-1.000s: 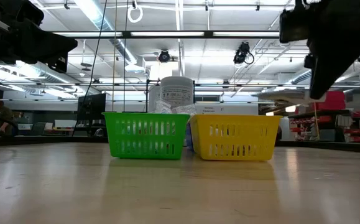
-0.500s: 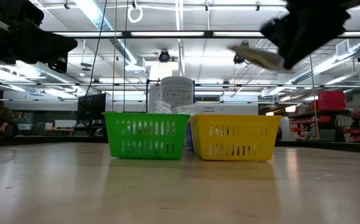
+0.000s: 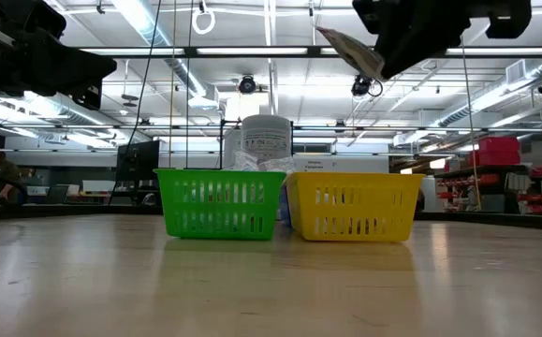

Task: Pick & Place Travel size toiletries
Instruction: Put the white toothpaste into the yellow bin

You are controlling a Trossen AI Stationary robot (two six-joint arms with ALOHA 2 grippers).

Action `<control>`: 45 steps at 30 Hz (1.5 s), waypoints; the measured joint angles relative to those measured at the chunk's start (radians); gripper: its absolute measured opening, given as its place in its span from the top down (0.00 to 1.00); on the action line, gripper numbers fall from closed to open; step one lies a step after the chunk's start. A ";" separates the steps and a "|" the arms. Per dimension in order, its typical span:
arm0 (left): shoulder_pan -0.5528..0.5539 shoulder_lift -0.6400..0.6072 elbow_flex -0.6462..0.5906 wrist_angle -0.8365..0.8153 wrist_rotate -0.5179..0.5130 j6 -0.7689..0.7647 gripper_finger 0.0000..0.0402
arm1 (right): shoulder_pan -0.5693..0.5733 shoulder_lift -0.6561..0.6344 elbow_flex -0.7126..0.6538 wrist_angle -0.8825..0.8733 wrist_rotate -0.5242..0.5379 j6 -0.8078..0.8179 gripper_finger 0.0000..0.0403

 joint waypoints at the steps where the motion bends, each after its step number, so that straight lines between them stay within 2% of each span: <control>1: 0.000 0.000 0.000 0.000 0.000 0.000 0.93 | -0.005 0.003 0.000 0.001 0.000 -0.027 0.80; 4: 0.000 0.000 0.000 0.000 0.000 0.000 0.93 | -0.023 0.025 0.001 0.010 -0.013 -0.090 0.80; 12: 0.000 0.000 0.000 0.001 0.000 0.000 0.93 | -0.093 0.120 0.001 0.043 -0.171 -0.117 0.80; 27: 0.000 0.000 0.000 0.000 0.000 0.000 0.93 | -0.144 0.274 0.000 0.048 -0.168 -0.116 0.79; 35: 0.000 0.000 0.000 0.000 0.000 0.000 0.93 | -0.144 0.289 0.000 0.051 -0.168 -0.116 0.79; 45: 0.000 0.000 0.000 0.000 0.000 0.000 0.93 | -0.147 0.289 0.000 0.051 -0.167 -0.115 0.72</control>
